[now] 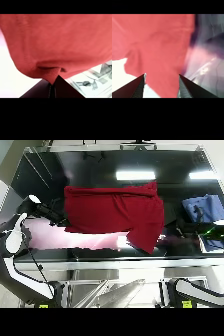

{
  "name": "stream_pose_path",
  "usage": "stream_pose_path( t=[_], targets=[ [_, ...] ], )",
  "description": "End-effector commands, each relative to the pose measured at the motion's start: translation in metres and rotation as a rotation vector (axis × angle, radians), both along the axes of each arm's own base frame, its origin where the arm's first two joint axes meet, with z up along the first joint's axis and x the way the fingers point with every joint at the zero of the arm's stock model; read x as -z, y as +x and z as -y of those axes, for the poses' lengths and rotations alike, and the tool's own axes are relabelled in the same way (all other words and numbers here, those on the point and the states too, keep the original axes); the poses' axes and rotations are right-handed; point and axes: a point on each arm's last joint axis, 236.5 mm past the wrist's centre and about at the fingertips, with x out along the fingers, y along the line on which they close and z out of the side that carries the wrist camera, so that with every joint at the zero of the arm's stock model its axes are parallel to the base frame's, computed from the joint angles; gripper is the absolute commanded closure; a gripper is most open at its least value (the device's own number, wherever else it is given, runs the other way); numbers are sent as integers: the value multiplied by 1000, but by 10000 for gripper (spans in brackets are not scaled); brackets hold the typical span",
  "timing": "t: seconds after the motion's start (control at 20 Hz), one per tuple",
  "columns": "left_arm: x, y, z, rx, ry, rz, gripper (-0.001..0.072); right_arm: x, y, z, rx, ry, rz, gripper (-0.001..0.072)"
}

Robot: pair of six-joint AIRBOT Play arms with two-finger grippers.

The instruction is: Fold the shirts.

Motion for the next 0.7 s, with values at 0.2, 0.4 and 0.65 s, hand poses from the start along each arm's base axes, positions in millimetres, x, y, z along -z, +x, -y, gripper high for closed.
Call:
stream_pose_path(
  t=[0.2,0.4,0.65],
  targets=[
    [-7,11,-11,-39,-4,27,683,65,-5,-34,-47,-54,-108,354],
    [-7,12,-23,-69,-5,25,683,62,-1,-57,-101,-43,-83,378],
    [-10,10,-34,-102,-20,12,683,26,18,-55,-128,-22,1,694]
  ],
)
